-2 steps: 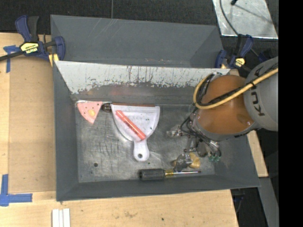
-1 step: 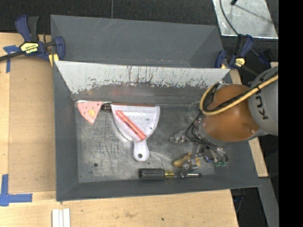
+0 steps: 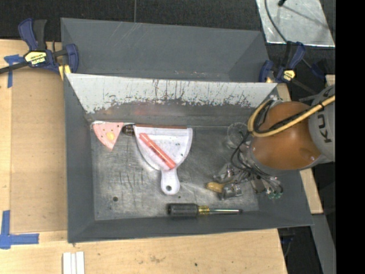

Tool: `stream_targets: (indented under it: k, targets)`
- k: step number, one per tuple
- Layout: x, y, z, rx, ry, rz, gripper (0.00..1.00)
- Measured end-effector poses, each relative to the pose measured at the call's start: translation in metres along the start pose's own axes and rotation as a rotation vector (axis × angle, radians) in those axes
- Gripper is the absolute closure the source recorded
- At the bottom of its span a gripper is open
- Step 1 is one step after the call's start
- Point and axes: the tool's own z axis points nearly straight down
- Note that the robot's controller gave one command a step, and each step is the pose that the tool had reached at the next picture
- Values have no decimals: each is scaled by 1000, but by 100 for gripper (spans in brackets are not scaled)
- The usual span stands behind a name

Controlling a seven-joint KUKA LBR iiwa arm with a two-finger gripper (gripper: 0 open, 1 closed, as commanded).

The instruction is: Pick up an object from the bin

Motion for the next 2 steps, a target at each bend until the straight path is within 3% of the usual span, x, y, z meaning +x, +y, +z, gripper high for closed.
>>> stream_targets:
  k: [1,2]
  targets:
    - [0,0,0,0,0,0,100]
    - [-26,11,-127,-4,19,-15,100]
